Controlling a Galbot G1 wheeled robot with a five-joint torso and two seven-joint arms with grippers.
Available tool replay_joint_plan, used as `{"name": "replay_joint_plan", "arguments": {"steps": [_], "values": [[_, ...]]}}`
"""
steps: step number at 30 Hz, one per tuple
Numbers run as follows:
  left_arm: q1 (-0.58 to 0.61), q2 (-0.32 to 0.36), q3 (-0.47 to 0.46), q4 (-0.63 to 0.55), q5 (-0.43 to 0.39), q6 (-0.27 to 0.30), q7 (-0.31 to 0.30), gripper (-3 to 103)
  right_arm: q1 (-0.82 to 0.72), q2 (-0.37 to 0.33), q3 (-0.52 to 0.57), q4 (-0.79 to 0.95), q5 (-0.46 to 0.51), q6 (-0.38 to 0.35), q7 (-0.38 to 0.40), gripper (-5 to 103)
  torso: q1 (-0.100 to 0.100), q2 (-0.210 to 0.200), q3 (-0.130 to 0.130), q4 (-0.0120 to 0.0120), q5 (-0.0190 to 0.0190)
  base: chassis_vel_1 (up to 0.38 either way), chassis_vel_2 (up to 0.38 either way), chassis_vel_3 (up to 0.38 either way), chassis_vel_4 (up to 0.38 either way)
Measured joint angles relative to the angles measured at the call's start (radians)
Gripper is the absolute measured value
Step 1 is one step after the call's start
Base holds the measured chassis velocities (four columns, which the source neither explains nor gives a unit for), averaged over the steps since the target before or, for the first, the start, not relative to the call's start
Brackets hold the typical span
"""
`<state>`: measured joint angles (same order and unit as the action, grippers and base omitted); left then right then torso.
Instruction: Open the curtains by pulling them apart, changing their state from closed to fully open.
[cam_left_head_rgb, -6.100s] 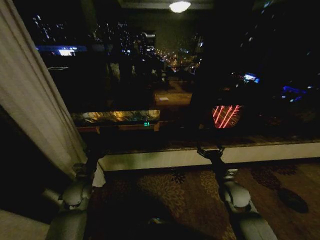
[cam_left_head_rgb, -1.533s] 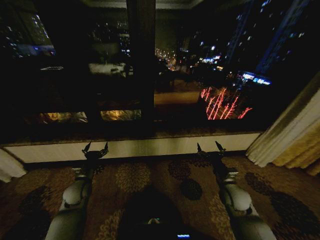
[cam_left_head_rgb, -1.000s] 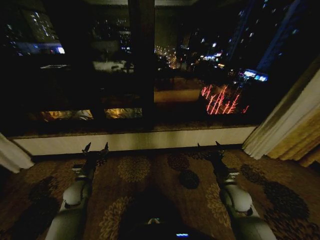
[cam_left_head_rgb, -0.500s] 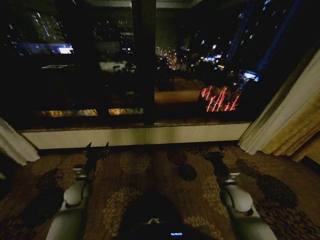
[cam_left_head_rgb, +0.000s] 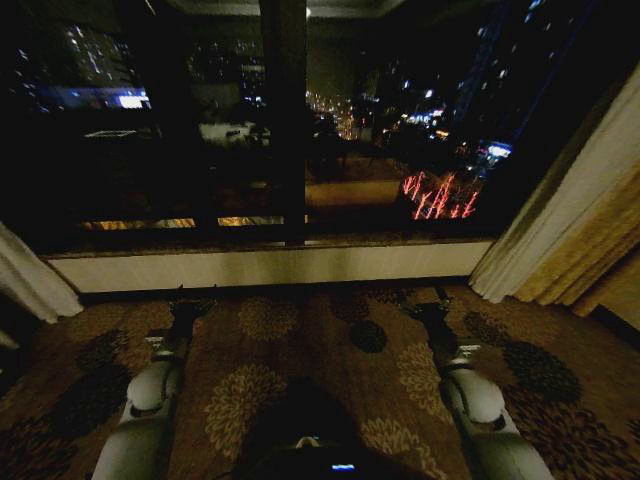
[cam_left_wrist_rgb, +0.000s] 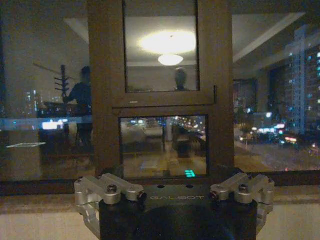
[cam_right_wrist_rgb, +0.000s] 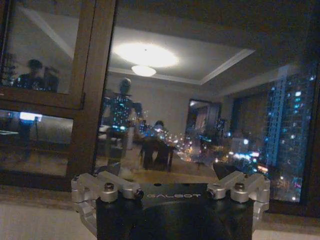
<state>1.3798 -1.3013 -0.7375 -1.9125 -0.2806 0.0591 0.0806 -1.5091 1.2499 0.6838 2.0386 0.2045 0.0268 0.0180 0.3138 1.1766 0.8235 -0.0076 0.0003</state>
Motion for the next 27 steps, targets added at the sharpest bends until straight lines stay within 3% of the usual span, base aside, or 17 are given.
{"name": "replay_joint_plan", "arguments": {"steps": [27], "values": [[0.009,-0.010,0.004,-0.012,-0.005,-0.013,0.000,100,-0.006,0.010,-0.006,-0.006,-0.027,0.000,0.001,100,0.000,0.000,0.000,0.0001,-0.0003,0.000,0.000,0.000,0.000]]}}
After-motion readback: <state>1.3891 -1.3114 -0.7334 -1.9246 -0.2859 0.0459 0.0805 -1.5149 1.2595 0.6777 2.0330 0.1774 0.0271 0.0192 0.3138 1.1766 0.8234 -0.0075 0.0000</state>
